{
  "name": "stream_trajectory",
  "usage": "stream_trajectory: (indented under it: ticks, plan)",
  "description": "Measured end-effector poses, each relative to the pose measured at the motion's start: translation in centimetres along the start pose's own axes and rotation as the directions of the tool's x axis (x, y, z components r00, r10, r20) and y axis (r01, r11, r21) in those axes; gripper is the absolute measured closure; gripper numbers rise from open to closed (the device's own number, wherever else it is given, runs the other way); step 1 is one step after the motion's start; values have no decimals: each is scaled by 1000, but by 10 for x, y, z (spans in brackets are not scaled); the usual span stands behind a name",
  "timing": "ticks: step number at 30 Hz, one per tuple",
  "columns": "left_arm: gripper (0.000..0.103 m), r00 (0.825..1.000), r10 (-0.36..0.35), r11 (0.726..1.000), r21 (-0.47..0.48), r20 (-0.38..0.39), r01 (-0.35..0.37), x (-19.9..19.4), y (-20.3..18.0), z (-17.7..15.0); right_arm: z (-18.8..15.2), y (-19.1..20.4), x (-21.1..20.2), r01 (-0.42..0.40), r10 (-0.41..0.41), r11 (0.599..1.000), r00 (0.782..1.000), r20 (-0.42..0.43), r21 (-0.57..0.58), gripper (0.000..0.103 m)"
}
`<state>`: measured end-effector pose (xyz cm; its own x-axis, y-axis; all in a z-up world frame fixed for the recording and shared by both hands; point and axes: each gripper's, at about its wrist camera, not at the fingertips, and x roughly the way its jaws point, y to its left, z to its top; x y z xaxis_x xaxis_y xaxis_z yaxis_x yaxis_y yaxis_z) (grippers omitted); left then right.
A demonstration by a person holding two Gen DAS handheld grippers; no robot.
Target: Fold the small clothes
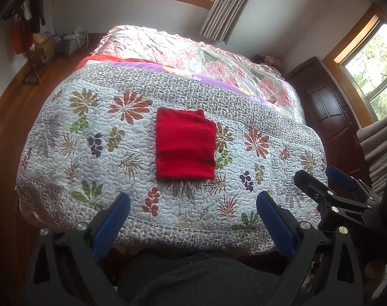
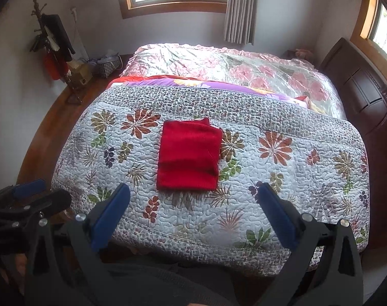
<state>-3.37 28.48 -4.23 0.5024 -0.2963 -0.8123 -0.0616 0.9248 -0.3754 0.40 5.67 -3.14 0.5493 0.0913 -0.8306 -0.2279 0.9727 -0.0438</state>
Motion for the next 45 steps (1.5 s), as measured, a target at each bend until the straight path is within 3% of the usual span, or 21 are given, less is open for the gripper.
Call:
stream_trajectory:
  ticks: [45]
  plan:
    - [4,1000,3,1000,26,-6,-3,3,-2,5,2,-3,-6,8,-9,1000,999,37,12,3]
